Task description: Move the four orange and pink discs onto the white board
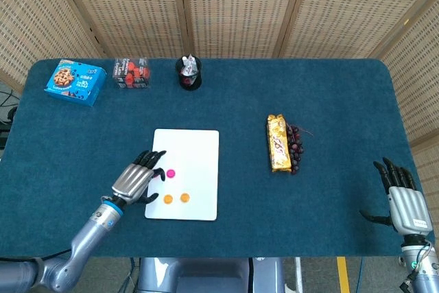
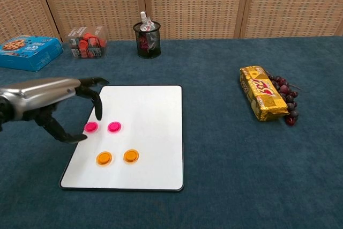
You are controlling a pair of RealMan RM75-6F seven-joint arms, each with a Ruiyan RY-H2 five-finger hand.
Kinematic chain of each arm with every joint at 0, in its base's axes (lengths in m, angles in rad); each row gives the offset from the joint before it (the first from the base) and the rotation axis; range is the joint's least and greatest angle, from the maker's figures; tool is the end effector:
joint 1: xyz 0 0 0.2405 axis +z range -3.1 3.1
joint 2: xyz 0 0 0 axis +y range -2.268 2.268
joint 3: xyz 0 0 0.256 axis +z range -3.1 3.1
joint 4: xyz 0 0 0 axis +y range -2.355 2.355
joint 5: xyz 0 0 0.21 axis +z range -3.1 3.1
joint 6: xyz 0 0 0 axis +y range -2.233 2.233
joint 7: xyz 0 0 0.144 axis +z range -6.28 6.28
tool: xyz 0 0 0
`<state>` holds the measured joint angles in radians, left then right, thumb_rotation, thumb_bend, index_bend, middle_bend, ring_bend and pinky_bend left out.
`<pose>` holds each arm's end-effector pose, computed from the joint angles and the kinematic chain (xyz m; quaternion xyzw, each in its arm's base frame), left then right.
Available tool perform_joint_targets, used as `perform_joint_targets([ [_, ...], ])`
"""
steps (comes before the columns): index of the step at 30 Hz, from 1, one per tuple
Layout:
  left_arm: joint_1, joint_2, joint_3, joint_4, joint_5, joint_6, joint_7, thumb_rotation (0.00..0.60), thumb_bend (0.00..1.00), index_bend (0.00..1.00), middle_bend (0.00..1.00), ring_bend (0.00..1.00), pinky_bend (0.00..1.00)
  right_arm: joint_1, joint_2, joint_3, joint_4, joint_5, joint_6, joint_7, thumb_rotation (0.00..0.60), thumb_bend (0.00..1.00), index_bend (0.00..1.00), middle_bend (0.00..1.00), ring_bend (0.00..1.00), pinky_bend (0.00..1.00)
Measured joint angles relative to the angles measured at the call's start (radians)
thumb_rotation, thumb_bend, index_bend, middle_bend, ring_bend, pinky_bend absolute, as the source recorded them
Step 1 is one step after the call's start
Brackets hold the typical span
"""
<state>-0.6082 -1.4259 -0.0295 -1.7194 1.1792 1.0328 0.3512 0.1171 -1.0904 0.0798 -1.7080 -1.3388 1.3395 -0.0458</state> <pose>-0.1752 0.2715 -0.0030 -0.7561 -0.4165 -0.3377 0.3753 -0.3133 -0.1934 0.1511 0.5727 -0.4566 0.3466 0.5860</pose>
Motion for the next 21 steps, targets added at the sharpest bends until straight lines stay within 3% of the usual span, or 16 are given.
perform_joint_targets([
  [2, 0.026, 0.043, 0.007, -0.017, 0.047, 0.04, -0.044, 0.6, 0.09, 0.01, 0.0, 0.0, 0.0, 0.0, -0.001, 0.0, 0.0, -0.001, 0.002, -0.002, 0.6, 0.0, 0.0, 0.0, 0.0, 0.0],
  [6, 0.093, 0.124, 0.029, -0.031, 0.131, 0.142, -0.107, 0.6, 0.0, 0.0, 0.0, 0.0, 0.0, -0.002, -0.004, -0.001, 0.001, -0.007, 0.011, -0.013, 0.6, 0.0, 0.0, 0.0, 0.0, 0.0],
  [16, 0.34, 0.211, 0.076, 0.009, 0.19, 0.46, -0.189, 0.6, 0.0, 0.0, 0.0, 0.0, 0.0, -0.007, -0.014, -0.001, 0.002, -0.015, 0.031, -0.038, 0.6, 0.0, 0.0, 0.0, 0.0, 0.0],
  [21, 0.42, 0.241, 0.079, 0.015, 0.185, 0.532, -0.24, 0.6, 0.0, 0.0, 0.0, 0.0, 0.0, -0.009, -0.022, 0.001, 0.003, -0.016, 0.043, -0.051, 0.6, 0.0, 0.0, 0.0, 0.0, 0.0],
])
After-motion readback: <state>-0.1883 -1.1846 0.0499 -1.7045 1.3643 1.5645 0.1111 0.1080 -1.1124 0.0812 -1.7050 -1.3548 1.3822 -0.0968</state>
